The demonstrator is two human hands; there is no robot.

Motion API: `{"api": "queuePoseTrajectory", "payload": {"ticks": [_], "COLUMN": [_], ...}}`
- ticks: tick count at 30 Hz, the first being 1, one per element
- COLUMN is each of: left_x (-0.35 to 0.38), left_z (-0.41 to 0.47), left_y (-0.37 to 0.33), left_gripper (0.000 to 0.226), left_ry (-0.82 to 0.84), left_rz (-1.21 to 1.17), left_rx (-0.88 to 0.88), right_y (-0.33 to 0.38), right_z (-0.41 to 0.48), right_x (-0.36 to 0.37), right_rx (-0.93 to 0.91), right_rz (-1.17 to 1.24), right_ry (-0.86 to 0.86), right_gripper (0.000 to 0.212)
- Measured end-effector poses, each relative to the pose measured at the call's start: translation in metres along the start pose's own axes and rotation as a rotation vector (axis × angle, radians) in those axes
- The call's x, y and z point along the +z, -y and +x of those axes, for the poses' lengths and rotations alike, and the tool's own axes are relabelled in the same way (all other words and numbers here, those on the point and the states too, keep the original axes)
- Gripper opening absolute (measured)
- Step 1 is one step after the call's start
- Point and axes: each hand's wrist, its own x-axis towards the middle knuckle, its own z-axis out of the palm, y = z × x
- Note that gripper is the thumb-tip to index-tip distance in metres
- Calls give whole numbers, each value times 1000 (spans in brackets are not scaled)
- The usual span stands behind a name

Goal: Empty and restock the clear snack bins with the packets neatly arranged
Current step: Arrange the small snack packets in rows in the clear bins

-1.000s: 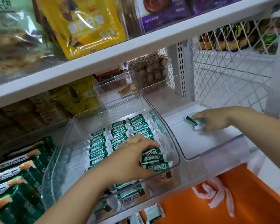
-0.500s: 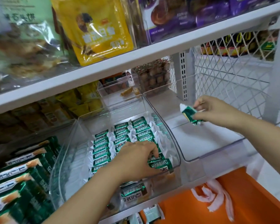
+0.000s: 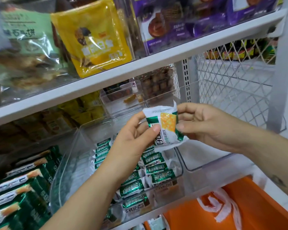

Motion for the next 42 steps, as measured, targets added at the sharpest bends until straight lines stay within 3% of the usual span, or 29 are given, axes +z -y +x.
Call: {"api": "queuePoseTrajectory", "payload": {"ticks": [4,7,12,22,27,30,32,35,42], "left_x": [-10,-25,-32,-7,-2,-6,-13,-22,-16], "left_z": [-6,-16,-33,-12,-8,-8,-7,-5,-8], "left_y": [-6,-6,23,25,33,29,20,13,33], "left_gripper": [33,35,35,19,29,22,7,28,11], "left_ry": [-70,-126,121,376,409,451,512,575,452], "left_rz": [1,243,586,1103,1183,1177,1052,999,1091], "left_rx": [13,-80,-293,-218,-185,-185,-283,-351,-255], "right_y": [-6,-11,-22,-29,-29,-28,-27,-27,-28], "right_z": [2,-1,0,2,2,-1,-2,-2,0], "right_x": [4,0,-5,-3,-3,-3,-3,-4,-5], "right_rx": [-85,-47,24,64,71,76,78,75,80], "right_rz": [-360,-407,-443,-553,-535,-545,-548,-539,-521], "right_ry": [-147,-202,-175,-160,-165,-153,-142,-139,-140], "right_gripper": [25,18,16,14,15,16,18,19,16]}}
